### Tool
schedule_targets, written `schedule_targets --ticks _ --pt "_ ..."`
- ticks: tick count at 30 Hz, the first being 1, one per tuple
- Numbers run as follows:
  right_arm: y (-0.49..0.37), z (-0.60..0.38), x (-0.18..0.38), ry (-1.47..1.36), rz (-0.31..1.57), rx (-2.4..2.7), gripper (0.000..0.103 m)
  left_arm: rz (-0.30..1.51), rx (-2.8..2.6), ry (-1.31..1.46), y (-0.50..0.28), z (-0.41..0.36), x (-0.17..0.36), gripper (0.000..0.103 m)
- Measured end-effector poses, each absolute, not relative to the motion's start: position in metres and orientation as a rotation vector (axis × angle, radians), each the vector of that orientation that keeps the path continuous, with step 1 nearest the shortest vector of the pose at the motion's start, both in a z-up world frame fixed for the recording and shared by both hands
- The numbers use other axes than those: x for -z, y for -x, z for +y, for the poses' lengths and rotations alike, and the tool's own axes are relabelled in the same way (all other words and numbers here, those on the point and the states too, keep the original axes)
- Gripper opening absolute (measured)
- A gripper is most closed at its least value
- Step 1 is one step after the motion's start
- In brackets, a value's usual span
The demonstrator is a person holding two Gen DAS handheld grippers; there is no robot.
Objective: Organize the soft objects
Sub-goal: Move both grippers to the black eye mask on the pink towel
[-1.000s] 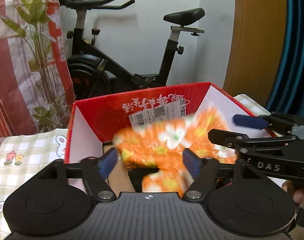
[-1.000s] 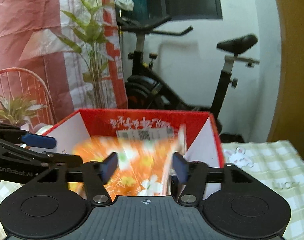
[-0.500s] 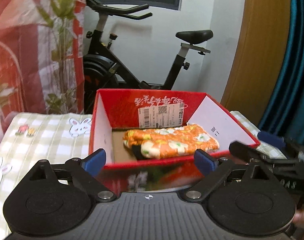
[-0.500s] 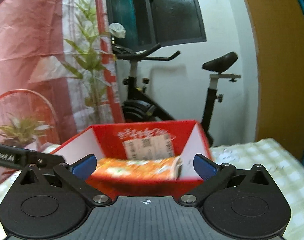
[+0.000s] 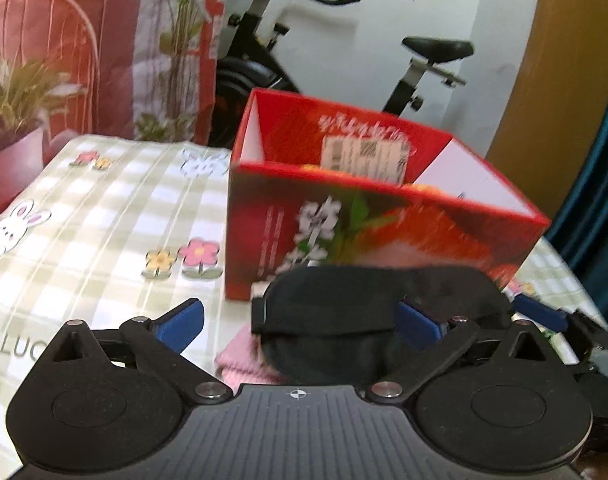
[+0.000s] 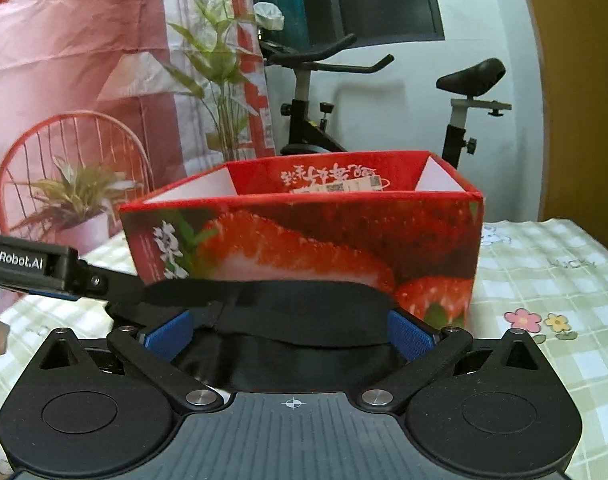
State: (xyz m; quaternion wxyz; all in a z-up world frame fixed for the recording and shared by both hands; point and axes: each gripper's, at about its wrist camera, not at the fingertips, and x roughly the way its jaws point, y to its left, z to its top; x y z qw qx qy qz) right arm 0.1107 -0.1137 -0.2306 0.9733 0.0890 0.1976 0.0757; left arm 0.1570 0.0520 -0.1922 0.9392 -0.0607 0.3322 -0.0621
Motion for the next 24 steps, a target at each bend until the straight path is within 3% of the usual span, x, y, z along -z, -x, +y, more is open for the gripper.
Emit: schedule_targets --ticks 11,24 --pt "-0.124 -0.111 0.246 -0.144 0.459 -0.123 0.103 0.757 0.081 0.103 -0.169 0.053 0.224 0.103" --pt "-0.136 -0.104 0.25 -0.101 0.508 -0.131 0.103 0.753 0.114 0.279 -0.168 0.074 0.247 0.103"
